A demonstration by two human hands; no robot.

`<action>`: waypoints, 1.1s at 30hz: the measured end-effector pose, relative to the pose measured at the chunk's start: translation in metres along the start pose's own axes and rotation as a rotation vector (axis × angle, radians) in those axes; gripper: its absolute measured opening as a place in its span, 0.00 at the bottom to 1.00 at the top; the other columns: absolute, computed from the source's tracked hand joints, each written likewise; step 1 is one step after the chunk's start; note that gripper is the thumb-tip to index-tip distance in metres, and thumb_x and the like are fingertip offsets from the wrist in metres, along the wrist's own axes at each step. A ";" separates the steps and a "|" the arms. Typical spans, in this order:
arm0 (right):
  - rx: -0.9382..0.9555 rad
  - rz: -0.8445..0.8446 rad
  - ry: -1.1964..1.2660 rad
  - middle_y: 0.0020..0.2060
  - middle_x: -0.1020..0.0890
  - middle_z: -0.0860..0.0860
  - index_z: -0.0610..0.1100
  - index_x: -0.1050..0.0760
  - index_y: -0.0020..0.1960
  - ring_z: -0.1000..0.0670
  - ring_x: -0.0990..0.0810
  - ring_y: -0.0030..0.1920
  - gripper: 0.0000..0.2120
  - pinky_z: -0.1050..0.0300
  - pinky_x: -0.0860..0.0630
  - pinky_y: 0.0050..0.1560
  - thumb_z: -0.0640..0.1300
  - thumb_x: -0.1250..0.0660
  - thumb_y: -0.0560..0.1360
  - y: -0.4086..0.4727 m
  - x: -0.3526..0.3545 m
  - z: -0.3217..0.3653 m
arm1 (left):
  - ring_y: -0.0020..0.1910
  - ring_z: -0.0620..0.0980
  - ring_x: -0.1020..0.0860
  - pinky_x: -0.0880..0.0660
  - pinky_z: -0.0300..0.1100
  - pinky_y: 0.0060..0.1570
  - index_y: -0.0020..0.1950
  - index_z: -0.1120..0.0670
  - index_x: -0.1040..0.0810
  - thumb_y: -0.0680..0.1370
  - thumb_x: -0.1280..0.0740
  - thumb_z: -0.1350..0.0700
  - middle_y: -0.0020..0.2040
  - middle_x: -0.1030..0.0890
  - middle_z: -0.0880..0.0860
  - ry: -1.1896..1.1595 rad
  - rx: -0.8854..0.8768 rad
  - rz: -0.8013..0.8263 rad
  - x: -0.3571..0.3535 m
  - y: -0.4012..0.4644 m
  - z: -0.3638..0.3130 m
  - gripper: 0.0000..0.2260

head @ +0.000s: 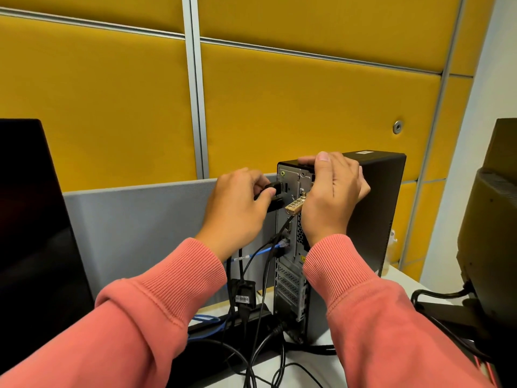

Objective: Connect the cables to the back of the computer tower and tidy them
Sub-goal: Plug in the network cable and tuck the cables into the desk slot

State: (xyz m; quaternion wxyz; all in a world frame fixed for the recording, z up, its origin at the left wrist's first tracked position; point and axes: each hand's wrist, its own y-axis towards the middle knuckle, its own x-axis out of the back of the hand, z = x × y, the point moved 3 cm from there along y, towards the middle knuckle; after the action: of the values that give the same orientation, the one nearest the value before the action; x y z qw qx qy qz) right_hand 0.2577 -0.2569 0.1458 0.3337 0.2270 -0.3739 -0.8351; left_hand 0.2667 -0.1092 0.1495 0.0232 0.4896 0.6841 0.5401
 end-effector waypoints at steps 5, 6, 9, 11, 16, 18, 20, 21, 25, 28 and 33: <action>0.007 -0.007 -0.011 0.42 0.20 0.59 0.52 0.19 0.42 0.57 0.27 0.55 0.21 0.42 0.45 0.72 0.49 0.49 0.82 0.000 0.000 0.001 | 0.44 0.48 0.23 0.22 0.49 0.45 0.50 0.50 0.17 0.79 0.29 0.52 0.43 0.21 0.45 0.033 0.002 0.016 0.000 0.002 -0.003 0.03; 0.009 -0.007 -0.012 0.42 0.20 0.59 0.52 0.19 0.42 0.57 0.27 0.55 0.21 0.40 0.44 0.72 0.49 0.49 0.82 0.001 0.000 0.001 | 0.44 0.48 0.23 0.22 0.48 0.45 0.49 0.50 0.17 0.80 0.29 0.52 0.43 0.21 0.45 0.038 0.004 0.017 0.000 0.002 -0.003 0.03; 0.002 -0.009 -0.008 0.42 0.19 0.59 0.52 0.19 0.42 0.57 0.28 0.55 0.21 0.40 0.44 0.71 0.48 0.49 0.83 0.001 0.001 0.001 | 0.44 0.48 0.24 0.26 0.46 0.43 0.49 0.50 0.17 0.80 0.29 0.53 0.43 0.22 0.46 0.035 0.004 -0.008 -0.003 -0.001 -0.003 0.03; 0.000 -0.006 -0.007 0.42 0.20 0.59 0.52 0.19 0.42 0.58 0.28 0.55 0.21 0.41 0.44 0.72 0.48 0.49 0.83 0.001 0.000 0.002 | 0.44 0.48 0.24 0.26 0.46 0.44 0.49 0.52 0.17 0.80 0.29 0.53 0.43 0.22 0.47 -0.003 -0.007 -0.035 -0.004 -0.003 0.000 0.03; 0.001 -0.007 -0.012 0.42 0.20 0.59 0.53 0.20 0.42 0.58 0.28 0.55 0.21 0.41 0.44 0.72 0.48 0.49 0.83 0.001 0.001 0.001 | 0.45 0.48 0.24 0.23 0.49 0.47 0.50 0.53 0.18 0.80 0.30 0.54 0.44 0.22 0.48 -0.047 -0.003 -0.036 -0.004 -0.006 0.000 0.04; -0.001 -0.008 -0.009 0.42 0.20 0.59 0.53 0.20 0.42 0.58 0.28 0.55 0.21 0.41 0.44 0.72 0.48 0.49 0.83 0.001 0.001 0.001 | 0.45 0.49 0.23 0.23 0.50 0.48 0.49 0.53 0.18 0.80 0.30 0.54 0.44 0.22 0.48 -0.014 0.008 -0.005 -0.002 -0.002 -0.003 0.04; -0.001 -0.013 -0.013 0.42 0.20 0.60 0.53 0.20 0.41 0.58 0.28 0.55 0.20 0.41 0.44 0.72 0.47 0.49 0.83 0.001 0.001 0.002 | 0.45 0.50 0.23 0.21 0.52 0.47 0.48 0.52 0.18 0.80 0.30 0.53 0.43 0.21 0.48 0.034 0.016 0.035 -0.001 0.004 -0.006 0.04; 0.001 -0.015 -0.016 0.42 0.20 0.60 0.53 0.20 0.41 0.58 0.28 0.55 0.20 0.41 0.44 0.71 0.47 0.48 0.83 0.001 0.001 0.001 | 0.44 0.51 0.22 0.21 0.52 0.46 0.47 0.52 0.18 0.80 0.30 0.53 0.43 0.20 0.49 0.054 0.014 0.047 -0.001 0.006 -0.007 0.04; 0.002 -0.012 -0.013 0.41 0.20 0.60 0.53 0.20 0.41 0.57 0.28 0.55 0.20 0.41 0.45 0.72 0.47 0.48 0.82 0.002 0.001 0.001 | 0.45 0.50 0.23 0.26 0.45 0.43 0.48 0.52 0.17 0.80 0.29 0.54 0.43 0.21 0.48 0.043 0.003 0.016 -0.004 0.006 -0.006 0.04; -0.003 -0.008 -0.027 0.41 0.20 0.60 0.52 0.20 0.41 0.57 0.28 0.55 0.21 0.40 0.45 0.72 0.47 0.49 0.82 0.002 0.000 0.001 | 0.44 0.49 0.25 0.32 0.42 0.42 0.47 0.52 0.18 0.80 0.29 0.54 0.42 0.23 0.47 0.030 0.017 -0.012 -0.007 0.005 -0.005 0.03; 0.007 -0.009 -0.038 0.42 0.20 0.59 0.52 0.19 0.41 0.56 0.27 0.55 0.21 0.38 0.44 0.71 0.48 0.49 0.82 0.002 0.000 0.002 | 0.47 0.50 0.24 0.27 0.45 0.45 0.51 0.53 0.18 0.81 0.30 0.54 0.45 0.22 0.48 0.007 -0.002 0.008 -0.004 0.002 -0.007 0.04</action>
State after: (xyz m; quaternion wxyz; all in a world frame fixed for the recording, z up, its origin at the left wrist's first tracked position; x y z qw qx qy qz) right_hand 0.2564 -0.2569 0.1485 0.3218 0.2140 -0.3819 -0.8395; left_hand 0.2662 -0.1168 0.1523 0.0190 0.4905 0.6816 0.5427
